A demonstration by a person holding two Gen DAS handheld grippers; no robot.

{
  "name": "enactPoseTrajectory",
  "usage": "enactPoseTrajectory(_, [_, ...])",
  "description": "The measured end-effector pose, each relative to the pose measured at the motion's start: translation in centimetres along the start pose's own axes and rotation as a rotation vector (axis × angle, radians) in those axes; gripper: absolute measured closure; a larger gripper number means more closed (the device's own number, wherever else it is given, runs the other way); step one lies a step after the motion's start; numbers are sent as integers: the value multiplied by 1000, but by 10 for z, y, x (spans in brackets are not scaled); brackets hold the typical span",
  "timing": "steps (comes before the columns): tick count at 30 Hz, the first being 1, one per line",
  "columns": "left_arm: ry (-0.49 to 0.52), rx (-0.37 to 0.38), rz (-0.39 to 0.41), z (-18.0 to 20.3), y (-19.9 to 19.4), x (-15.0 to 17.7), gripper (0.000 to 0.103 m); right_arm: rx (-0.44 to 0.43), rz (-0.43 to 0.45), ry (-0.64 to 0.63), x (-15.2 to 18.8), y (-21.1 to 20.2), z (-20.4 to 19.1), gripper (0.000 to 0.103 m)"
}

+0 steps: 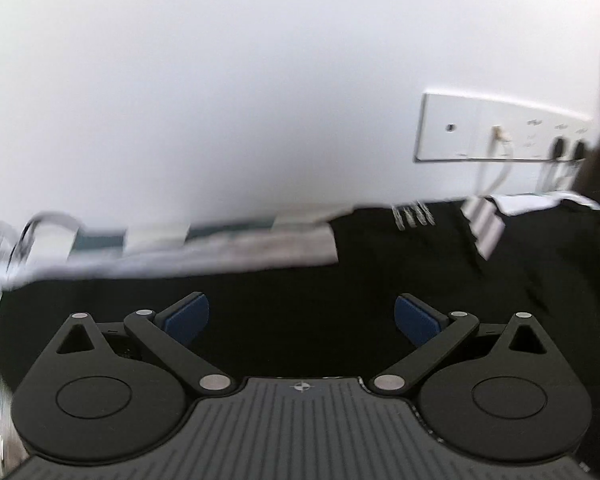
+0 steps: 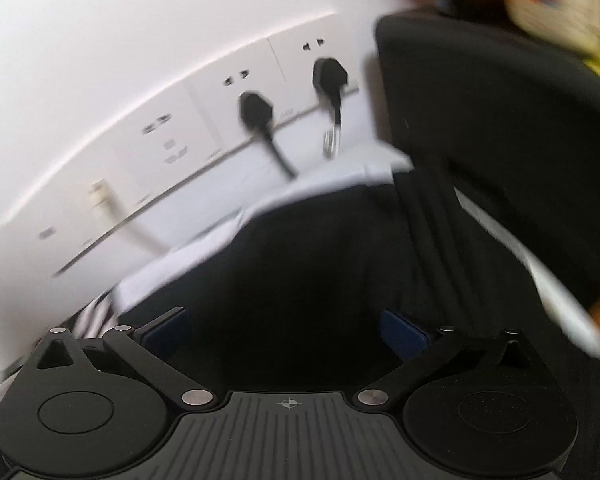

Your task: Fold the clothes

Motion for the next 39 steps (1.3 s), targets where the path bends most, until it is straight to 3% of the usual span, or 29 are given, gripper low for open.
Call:
enactPoseTrajectory(3, [-25, -5, 17, -9, -60, 57, 1, -7, -37, -10, 45, -45, 7, 1])
enactPoseTrajectory(7, [-40, -22, 20, -27, -143, 133, 1, -3, -84, -150, 129, -109, 0, 1])
enactPoseTrajectory(10, [-65, -29, 24, -43, -192, 188, 1, 18, -114, -225, 177, -135, -3, 1])
enactPoseTrajectory(17, [-180, -29, -9, -53, -266, 292, 1, 42, -193, -343, 270, -193, -21, 1])
enactPoseTrajectory(21, [-136, -15, -20, -34, -268, 318, 1, 49, -220, -423, 299, -209, -34, 1])
enactPoseTrajectory(28, [122, -20, -26, 13, -226, 349, 1, 29, -246, -504, 324, -221, -54, 1])
enactPoseTrajectory(35, [223, 15, -89, 8, -172, 387, 1, 9, -244, -567, 332, -230, -70, 1])
enactPoseTrajectory(39, [290, 63, -91, 10, -152, 403, 1, 19, -258, -537, 333, -228, -66, 1])
Point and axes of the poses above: each gripper's, at about its wrist camera, not at the fingertips, and y roughly the way its jaws point, z to its right, x to its underside, the point moved 5 cm from there along y, roughly the way its jaws point, and after that the axes turned 10 degrees about y, right-handed, at the moved point
